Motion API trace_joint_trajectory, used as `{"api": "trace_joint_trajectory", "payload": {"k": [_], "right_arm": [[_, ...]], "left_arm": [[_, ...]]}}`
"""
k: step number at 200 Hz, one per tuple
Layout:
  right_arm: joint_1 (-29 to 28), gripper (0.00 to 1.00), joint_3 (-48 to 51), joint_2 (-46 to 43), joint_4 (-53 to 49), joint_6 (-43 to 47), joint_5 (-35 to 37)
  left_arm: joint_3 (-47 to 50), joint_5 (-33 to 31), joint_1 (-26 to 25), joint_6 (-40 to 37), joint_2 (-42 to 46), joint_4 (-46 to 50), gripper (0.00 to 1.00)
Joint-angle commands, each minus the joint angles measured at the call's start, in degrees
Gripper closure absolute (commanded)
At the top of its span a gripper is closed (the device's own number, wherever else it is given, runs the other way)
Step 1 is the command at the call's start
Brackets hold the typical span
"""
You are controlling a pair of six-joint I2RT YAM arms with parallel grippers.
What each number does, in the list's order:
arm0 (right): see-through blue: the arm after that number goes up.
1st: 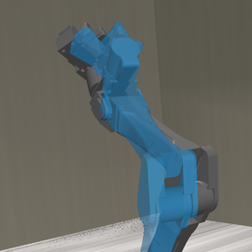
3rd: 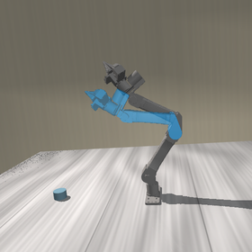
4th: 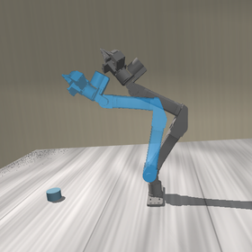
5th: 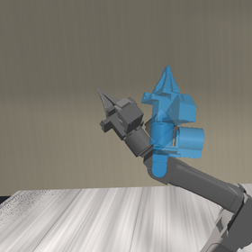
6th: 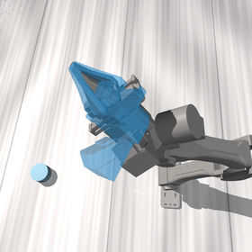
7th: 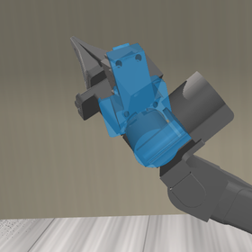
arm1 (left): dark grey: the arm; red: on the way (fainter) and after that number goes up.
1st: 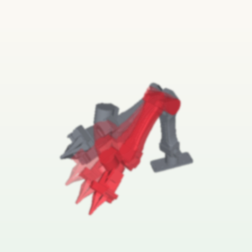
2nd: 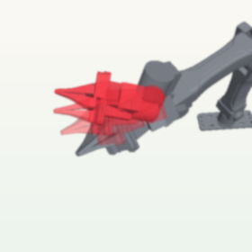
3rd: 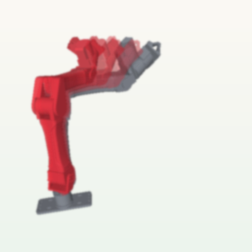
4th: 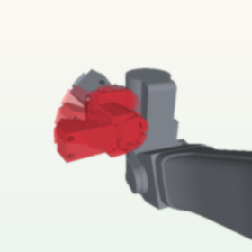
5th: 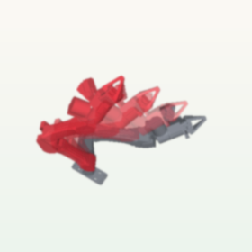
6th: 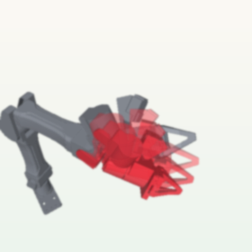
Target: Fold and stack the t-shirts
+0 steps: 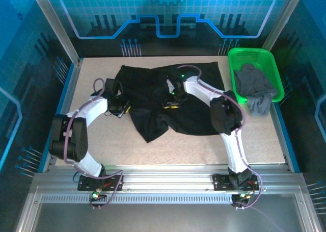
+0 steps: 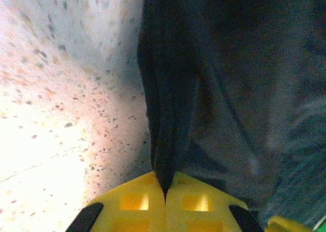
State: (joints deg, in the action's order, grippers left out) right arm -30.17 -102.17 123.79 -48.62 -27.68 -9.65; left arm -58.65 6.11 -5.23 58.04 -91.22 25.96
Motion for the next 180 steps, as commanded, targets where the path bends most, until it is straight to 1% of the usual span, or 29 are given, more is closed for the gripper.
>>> {"api": "trace_joint_trajectory", "payload": {"k": [1,14,28,49,72,90,104,131,154,180], "right_arm": [[3.6,0.51,8.8,-14.4,5.9,-5.5,7.2],[5.9,0.5,16.2,-20.6,6.7,-9.4,10.6],[9.3,0.51,24.3,-26.8,5.1,-14.8,14.3],[15.6,0.54,36.7,-35.2,3.9,-22.2,16.5],[22.8,0.56,49.1,-40.9,5.2,-26.8,13.2],[26.4,0.57,55.3,-43.2,6.5,-28.3,9.8],[26.6,0.56,57.1,-44.8,6.1,-29.2,8.8],[25.3,0.58,60.6,-48.8,3.5,-32.6,8.4],[25.3,0.62,64.8,-52.1,5.2,-36.0,6.5],[25.3,0.61,67.2,-52.3,8.9,-38.8,3.5]], "left_arm": [[-1.9,-8.4,2.9,-3.6,5.3,8.5,1.0],[-1.7,-10.1,5.4,-5.0,6.8,10.6,1.0],[-0.9,-11.4,8.0,-6.3,8.6,12.1,1.0],[0.4,-13.2,11.4,-8.6,11.3,13.5,1.0],[1.0,-15.3,13.1,-11.8,12.7,14.9,1.0],[1.4,-16.9,13.2,-13.2,13.3,15.8,1.0],[2.1,-15.7,13.2,-12.9,13.3,15.1,1.0],[3.3,-14.7,13.2,-11.5,13.5,14.6,1.0],[3.1,-14.8,13.2,-11.9,13.4,14.8,1.0],[2.9,-14.2,13.2,-12.0,13.1,14.6,1.0]]}}
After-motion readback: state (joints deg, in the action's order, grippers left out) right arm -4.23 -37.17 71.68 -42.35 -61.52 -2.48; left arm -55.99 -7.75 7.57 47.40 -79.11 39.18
